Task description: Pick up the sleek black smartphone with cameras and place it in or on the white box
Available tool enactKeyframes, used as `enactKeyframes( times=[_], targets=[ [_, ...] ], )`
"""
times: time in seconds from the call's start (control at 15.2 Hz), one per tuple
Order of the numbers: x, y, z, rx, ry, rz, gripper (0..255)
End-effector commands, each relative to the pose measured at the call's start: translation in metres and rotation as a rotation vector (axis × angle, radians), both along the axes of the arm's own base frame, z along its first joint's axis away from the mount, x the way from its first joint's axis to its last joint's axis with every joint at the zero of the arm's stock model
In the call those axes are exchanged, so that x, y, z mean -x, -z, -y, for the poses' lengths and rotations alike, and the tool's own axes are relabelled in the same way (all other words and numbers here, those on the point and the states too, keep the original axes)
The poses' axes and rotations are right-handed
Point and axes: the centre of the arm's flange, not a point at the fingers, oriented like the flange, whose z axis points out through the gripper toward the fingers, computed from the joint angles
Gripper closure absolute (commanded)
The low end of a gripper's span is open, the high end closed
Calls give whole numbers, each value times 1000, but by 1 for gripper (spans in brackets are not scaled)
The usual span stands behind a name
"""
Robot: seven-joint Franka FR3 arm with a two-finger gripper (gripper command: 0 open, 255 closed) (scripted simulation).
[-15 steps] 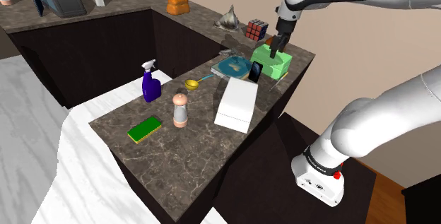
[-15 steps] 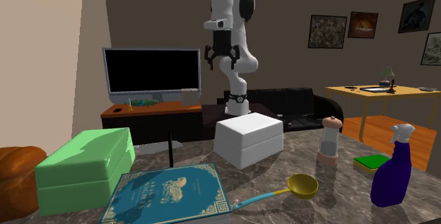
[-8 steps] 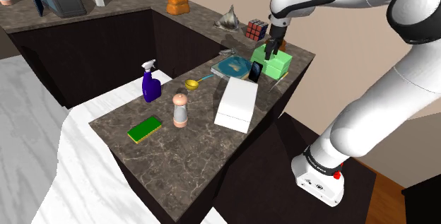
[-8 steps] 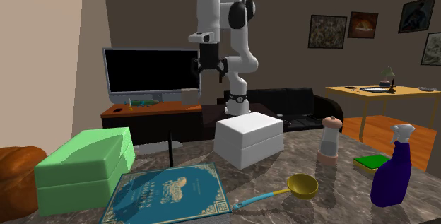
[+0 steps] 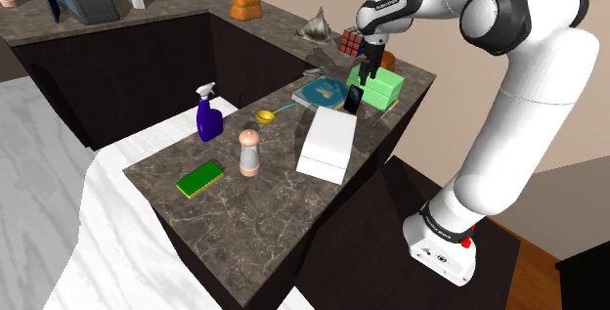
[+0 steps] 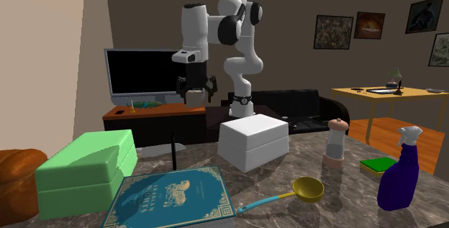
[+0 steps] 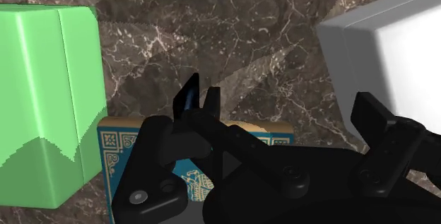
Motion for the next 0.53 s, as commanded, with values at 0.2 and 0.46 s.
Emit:
enactKeyframes(
  times=[0.2, 0.46],
  targets=[
    [-38, 41, 40, 4, -12, -22, 0],
    [-67, 74, 72, 8, -20, -40, 0]
  ],
)
